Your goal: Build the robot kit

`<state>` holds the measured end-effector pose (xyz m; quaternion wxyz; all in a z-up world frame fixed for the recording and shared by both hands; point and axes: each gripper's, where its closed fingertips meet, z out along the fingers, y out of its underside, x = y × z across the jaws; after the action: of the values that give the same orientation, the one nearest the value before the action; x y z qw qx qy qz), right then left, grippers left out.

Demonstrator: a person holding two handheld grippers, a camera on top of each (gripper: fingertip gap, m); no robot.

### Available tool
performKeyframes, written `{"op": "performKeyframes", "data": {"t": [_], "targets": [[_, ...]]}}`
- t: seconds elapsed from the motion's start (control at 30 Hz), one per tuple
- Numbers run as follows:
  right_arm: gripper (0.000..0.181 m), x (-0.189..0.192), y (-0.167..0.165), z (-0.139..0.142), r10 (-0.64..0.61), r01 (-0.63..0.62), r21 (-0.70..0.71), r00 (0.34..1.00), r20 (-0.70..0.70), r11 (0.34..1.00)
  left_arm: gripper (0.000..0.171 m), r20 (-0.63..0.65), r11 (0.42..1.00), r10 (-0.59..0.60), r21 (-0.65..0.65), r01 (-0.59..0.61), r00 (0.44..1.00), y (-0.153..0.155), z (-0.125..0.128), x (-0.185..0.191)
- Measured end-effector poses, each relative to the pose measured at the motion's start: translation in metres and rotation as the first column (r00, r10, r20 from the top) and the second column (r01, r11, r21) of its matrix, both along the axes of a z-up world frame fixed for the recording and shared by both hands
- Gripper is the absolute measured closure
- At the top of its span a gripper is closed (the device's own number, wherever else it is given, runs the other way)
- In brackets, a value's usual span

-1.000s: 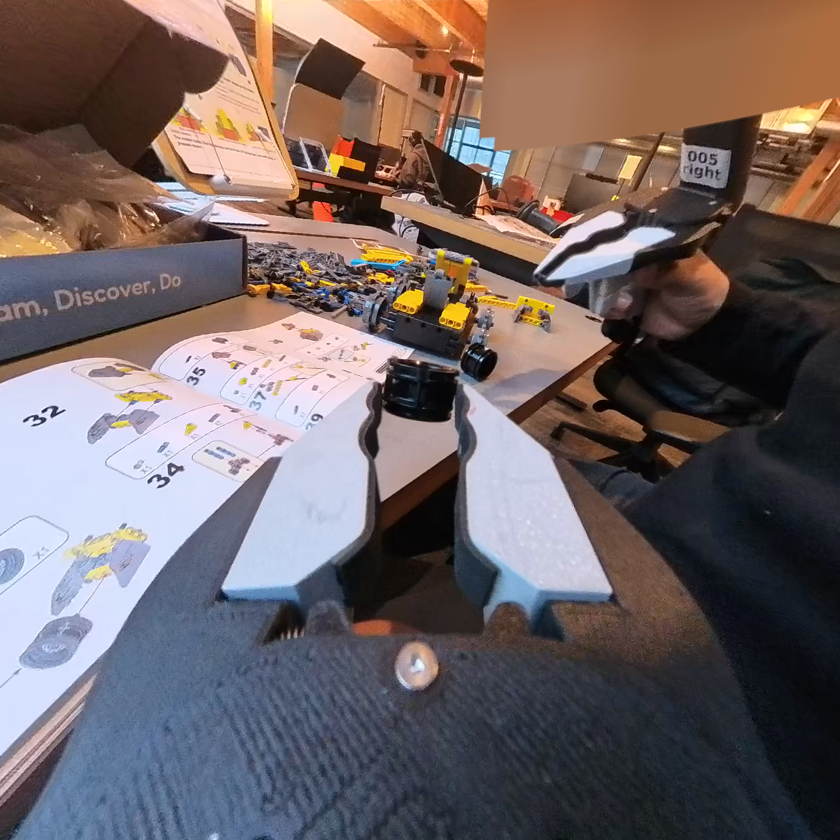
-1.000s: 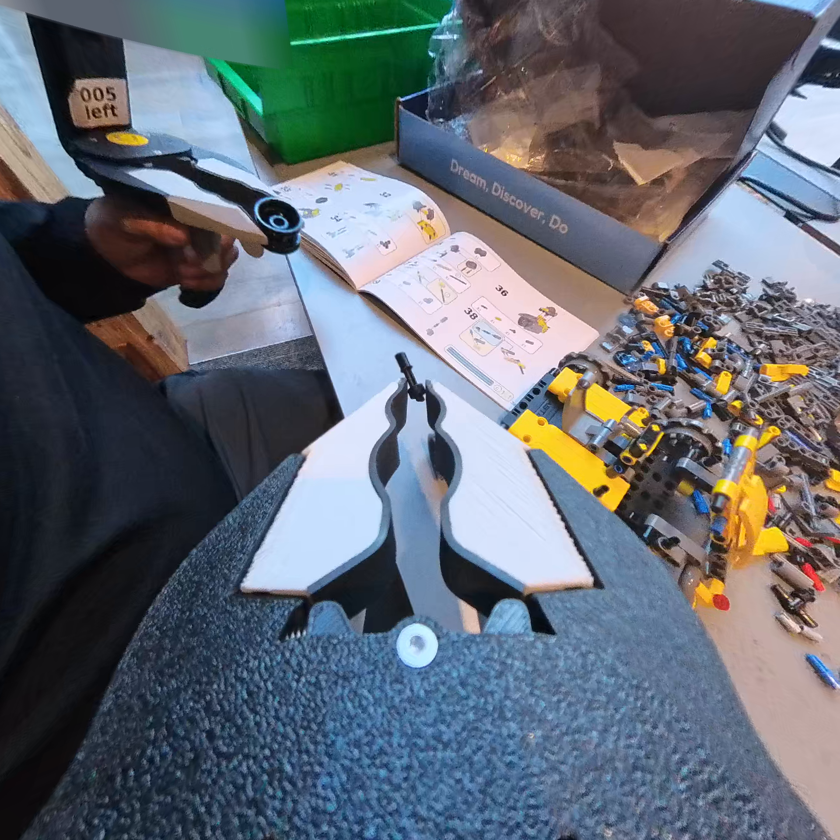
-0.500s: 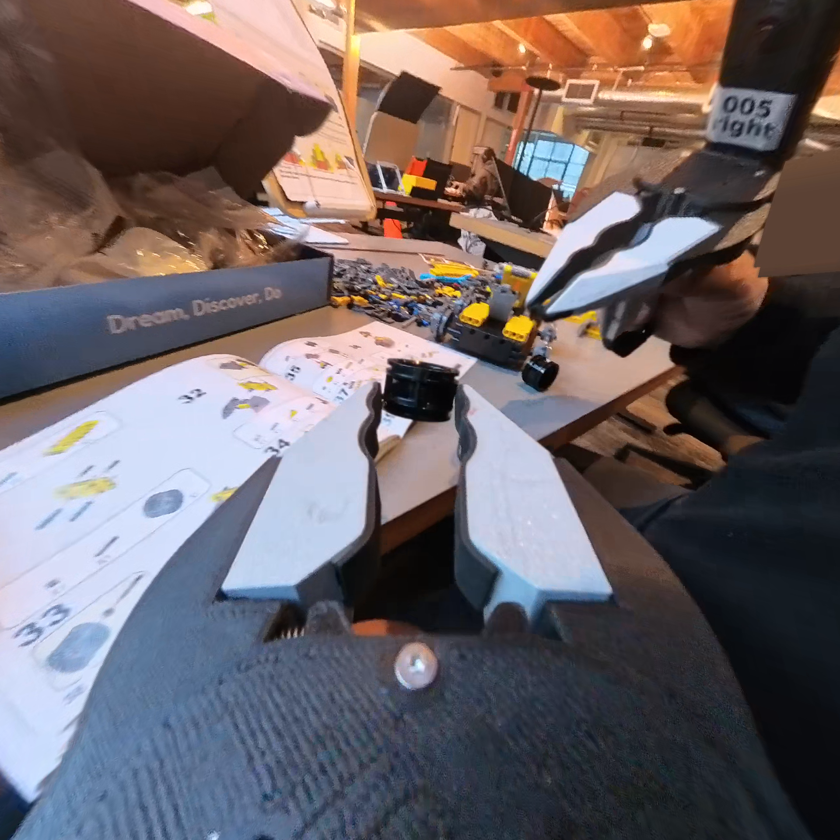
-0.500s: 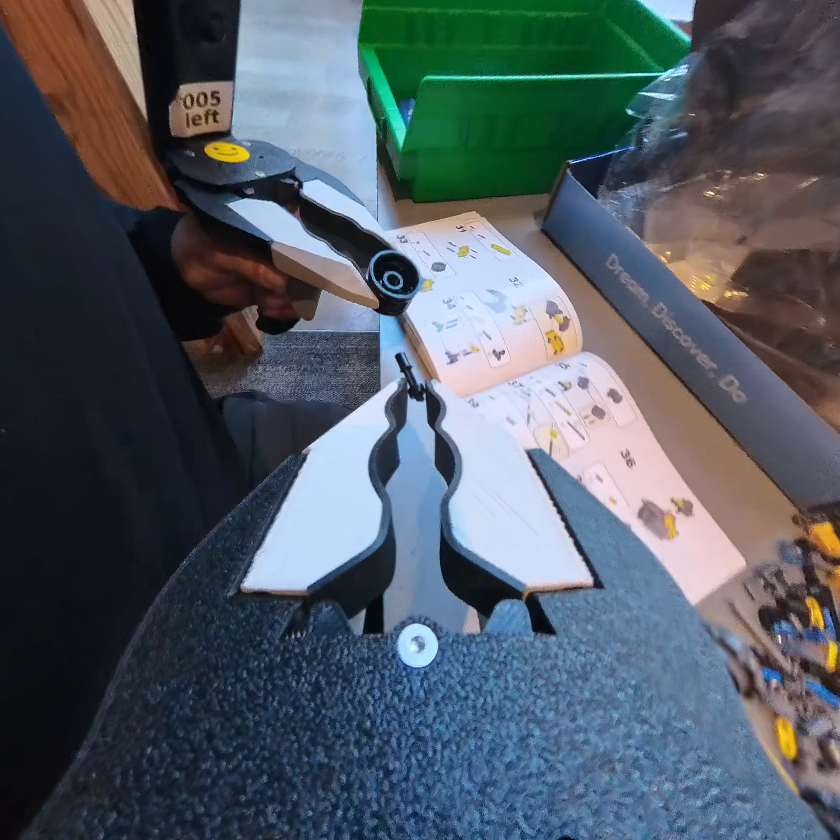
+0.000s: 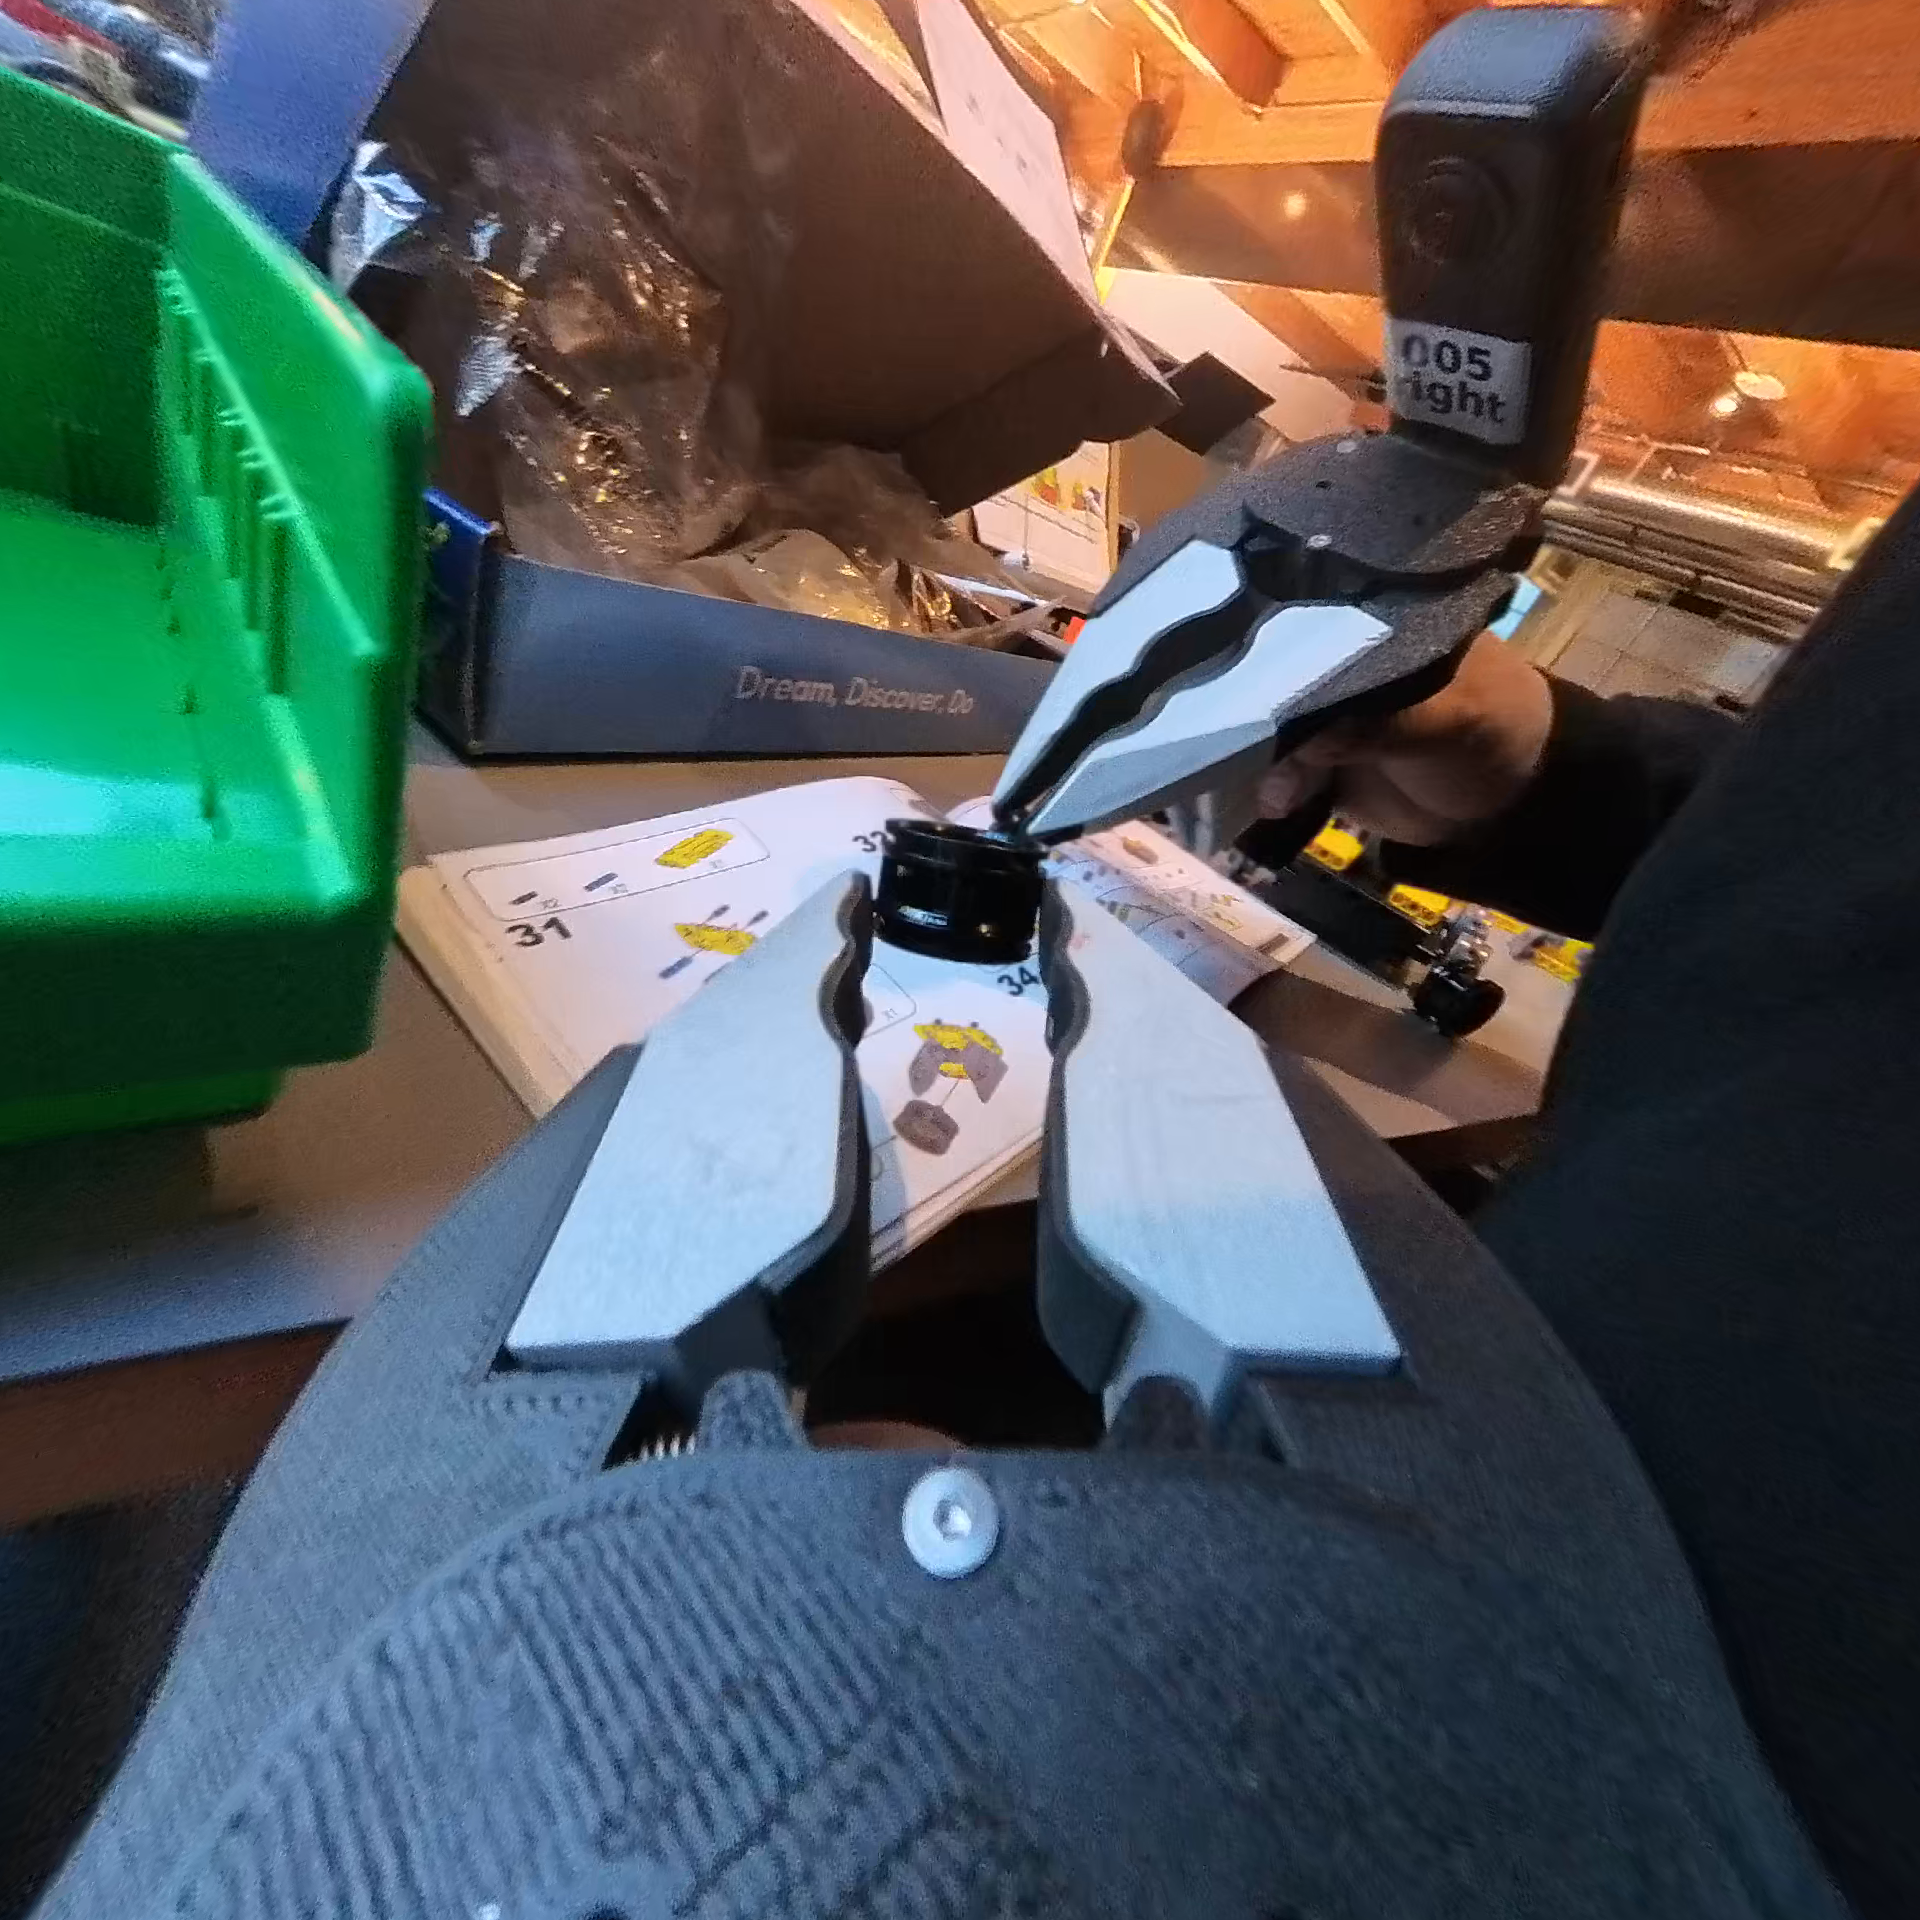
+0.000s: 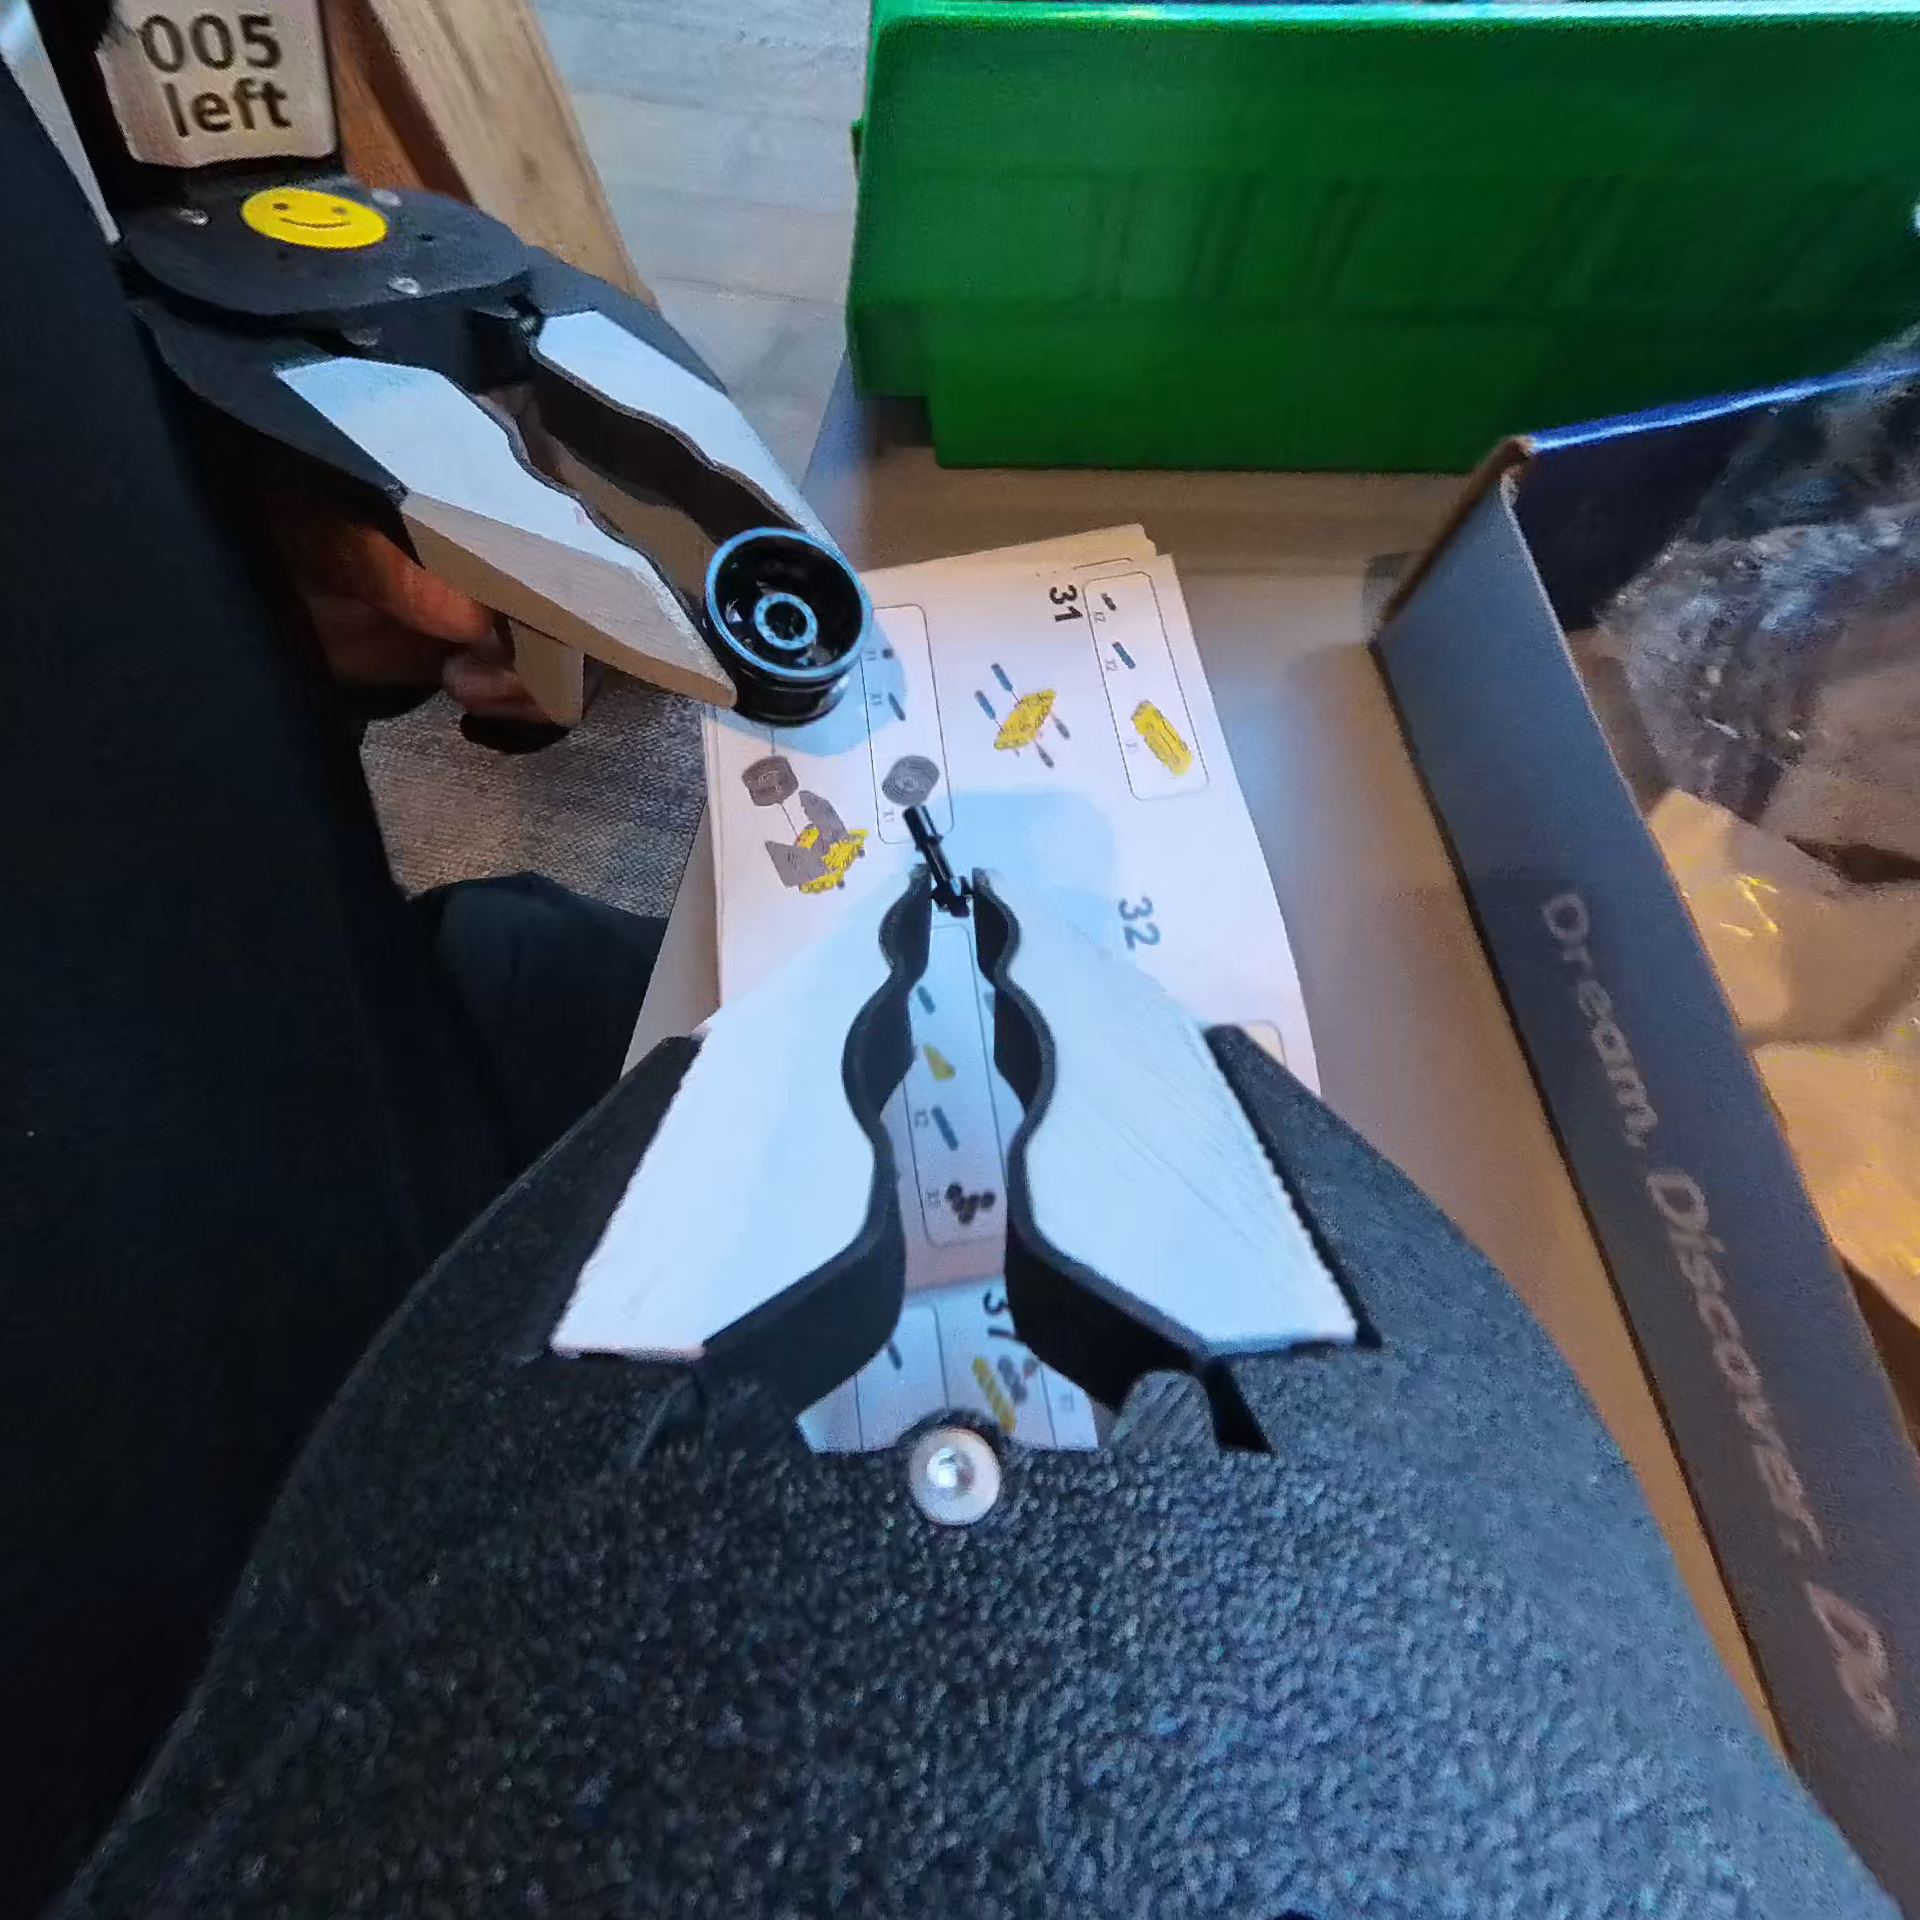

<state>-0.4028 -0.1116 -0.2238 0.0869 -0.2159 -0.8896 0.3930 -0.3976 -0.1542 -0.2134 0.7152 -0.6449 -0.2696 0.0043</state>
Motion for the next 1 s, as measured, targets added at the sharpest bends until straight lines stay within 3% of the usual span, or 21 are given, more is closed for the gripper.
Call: {"op": "performKeyframes", "data": {"t": [0.2, 1.0], "targets": [[0.174, -0.003, -0.009, -0.009, 0.037, -0.037, 0.006, 0.999, 0.036, 0.999, 0.141, 0.026, 1.0, 0.028, 0.002, -0.029, 0.999, -0.009, -0.004, -0.002], [0.174, 0.003, 0.0, -0.007, -0.018, 0.018, -0.011, 0.999, 0.037, 1.0, 0.141, 0.054, 1.0, 0.028, 0.006, -0.028, 0.998, -0.007, -0.006, -0.001]]}}
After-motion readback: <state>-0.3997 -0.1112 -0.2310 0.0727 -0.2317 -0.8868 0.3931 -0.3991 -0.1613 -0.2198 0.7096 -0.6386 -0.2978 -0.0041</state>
